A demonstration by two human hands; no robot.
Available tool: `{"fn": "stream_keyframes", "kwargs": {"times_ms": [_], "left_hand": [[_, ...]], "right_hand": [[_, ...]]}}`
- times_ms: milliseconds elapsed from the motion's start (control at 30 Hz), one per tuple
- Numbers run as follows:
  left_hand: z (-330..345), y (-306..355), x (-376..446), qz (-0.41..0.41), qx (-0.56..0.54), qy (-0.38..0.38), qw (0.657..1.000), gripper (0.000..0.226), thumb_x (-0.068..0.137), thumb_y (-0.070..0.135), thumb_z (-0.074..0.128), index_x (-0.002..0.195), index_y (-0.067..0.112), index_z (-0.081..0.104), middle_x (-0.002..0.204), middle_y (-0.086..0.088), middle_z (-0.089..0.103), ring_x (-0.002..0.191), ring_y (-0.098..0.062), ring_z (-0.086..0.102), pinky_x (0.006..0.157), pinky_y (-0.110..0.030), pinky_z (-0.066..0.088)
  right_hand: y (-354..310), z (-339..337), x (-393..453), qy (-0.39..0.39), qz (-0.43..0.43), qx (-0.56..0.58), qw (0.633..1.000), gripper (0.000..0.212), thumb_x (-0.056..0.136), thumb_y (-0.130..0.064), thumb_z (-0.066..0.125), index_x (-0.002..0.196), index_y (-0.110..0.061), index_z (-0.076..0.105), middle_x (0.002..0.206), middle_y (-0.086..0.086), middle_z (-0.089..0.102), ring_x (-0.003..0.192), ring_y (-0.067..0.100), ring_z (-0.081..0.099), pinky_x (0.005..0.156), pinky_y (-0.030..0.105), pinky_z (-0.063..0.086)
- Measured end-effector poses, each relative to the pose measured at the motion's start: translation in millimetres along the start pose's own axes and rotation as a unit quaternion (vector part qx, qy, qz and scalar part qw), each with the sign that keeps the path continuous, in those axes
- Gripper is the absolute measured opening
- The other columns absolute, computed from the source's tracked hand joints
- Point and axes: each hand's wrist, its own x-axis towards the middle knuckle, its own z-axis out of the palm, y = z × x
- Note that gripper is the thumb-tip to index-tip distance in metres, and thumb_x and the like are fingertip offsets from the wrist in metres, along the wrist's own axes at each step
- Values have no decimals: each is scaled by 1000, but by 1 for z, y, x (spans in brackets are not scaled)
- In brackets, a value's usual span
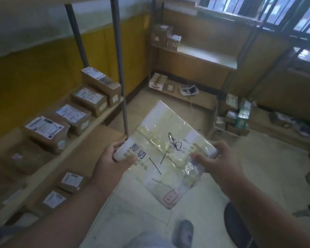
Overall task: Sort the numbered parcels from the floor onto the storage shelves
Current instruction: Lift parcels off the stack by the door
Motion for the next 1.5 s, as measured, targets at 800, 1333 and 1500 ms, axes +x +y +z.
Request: {"fn": "stream_keyframes", "kwargs": {"times_ms": [800, 1333, 1500], "left_hand": [[12, -166, 189, -229, 96, 311, 918, 67, 72, 33, 87, 123, 55, 49, 123, 11, 64, 111, -11, 64, 93, -38, 54], [-59, -433, 322, -306, 28, 457, 834, 85, 63, 15, 92, 129, 50, 52, 115, 0, 65, 101, -22, 66, 88, -45, 58], [-95, -474, 365, -268, 13, 532, 803, 69, 72, 12, 86, 129, 39, 56, 103, 7, 66, 93, -16, 67, 75, -36, 58]], "right_hand": [[93, 240, 324, -477, -125, -394, 776, 88, 73, -60, 70, 146, -49, 21, 105, -9, 70, 78, 12, 65, 63, 26, 48], [285, 507, 420, -557, -181, -388, 712, 95, 81, -53, 73, 152, -48, 10, 120, -1, 67, 87, 21, 62, 71, 31, 50], [312, 565, 433, -584, -260, -359, 680, 91, 80, -54, 75, 149, -53, 16, 97, -11, 64, 75, 6, 62, 58, 23, 46]]}}
